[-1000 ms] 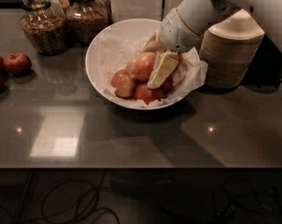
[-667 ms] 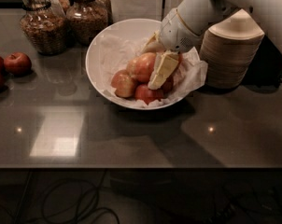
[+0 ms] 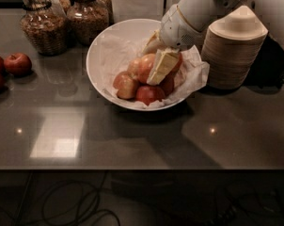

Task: Pick apple from white bowl

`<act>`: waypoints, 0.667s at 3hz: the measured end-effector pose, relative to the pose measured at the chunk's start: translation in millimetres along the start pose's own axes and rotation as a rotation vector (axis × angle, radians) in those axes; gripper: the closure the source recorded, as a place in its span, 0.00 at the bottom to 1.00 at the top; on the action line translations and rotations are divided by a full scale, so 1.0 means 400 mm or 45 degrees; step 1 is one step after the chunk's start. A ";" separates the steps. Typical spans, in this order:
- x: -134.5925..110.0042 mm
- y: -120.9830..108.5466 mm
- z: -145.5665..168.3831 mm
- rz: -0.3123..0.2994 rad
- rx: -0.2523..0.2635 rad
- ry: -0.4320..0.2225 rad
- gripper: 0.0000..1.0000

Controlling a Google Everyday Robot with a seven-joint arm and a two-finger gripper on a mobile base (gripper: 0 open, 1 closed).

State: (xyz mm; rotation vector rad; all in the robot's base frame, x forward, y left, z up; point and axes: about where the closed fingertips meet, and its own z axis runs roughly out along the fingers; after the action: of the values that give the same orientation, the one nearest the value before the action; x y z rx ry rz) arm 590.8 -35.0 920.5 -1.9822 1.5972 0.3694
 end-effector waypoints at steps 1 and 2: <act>0.004 0.012 0.003 0.009 0.001 -0.020 1.00; -0.035 0.014 -0.057 -0.040 0.053 -0.063 1.00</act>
Offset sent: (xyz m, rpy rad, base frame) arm -0.0213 -0.0092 0.0630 0.1000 -0.1154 0.0296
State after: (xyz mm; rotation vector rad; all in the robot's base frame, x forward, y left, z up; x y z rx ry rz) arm 579.0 -37.6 945.1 -1.9494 1.5295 0.3669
